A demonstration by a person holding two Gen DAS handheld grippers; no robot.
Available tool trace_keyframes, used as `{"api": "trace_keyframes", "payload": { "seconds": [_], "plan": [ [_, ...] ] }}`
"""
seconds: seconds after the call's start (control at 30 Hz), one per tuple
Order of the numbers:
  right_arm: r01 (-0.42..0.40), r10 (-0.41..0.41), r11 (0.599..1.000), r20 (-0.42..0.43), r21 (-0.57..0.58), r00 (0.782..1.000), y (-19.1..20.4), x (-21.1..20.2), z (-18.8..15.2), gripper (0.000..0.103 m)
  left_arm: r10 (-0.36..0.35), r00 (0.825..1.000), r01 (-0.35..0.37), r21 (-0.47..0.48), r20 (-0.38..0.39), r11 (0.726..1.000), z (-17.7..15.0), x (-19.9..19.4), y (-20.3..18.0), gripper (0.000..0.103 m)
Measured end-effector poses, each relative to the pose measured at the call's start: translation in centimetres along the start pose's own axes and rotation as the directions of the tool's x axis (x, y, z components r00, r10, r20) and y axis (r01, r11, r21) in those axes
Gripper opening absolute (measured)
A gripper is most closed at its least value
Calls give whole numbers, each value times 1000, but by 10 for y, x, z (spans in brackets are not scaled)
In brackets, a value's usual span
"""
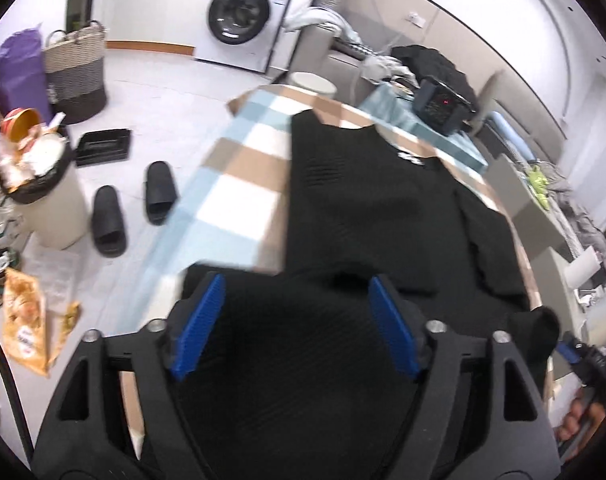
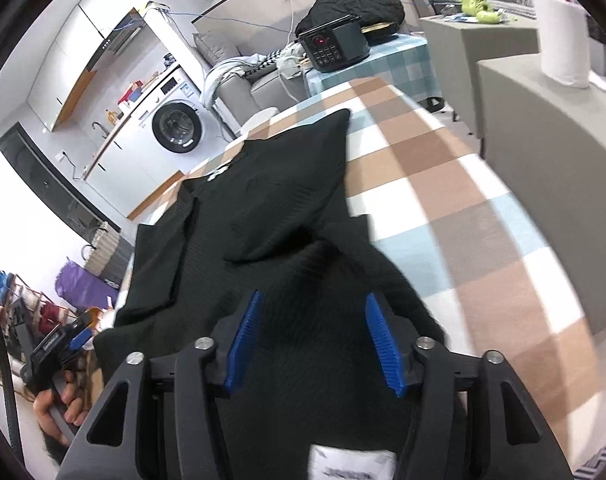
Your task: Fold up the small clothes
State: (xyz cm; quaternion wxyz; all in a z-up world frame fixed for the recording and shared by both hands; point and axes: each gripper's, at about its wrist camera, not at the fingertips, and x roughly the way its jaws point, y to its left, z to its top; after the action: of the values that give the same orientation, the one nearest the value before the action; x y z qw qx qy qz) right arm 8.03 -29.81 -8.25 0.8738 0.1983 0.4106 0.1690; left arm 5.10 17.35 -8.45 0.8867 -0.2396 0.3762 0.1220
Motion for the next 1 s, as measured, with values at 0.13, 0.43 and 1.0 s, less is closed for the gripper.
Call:
{"api": "trace_keyframes", "payload": {
  "seconds": [0.13,0.43,1.0],
  "plan": [
    [40,-40,999,18,-13,999,-21,-19,-10,67,49,999,-49,6,-19,999,-26,-9,26,82],
    [81,-79,997,-77,12,994,-51,-14,-41,67,100,991,-96,47,-84,994,-65,-4,52,82],
    [87,-99,988,-93,-128,991,-35,17,-41,34,62,995,-60,27,-79,998,-71,9,50,7]
  ]
}}
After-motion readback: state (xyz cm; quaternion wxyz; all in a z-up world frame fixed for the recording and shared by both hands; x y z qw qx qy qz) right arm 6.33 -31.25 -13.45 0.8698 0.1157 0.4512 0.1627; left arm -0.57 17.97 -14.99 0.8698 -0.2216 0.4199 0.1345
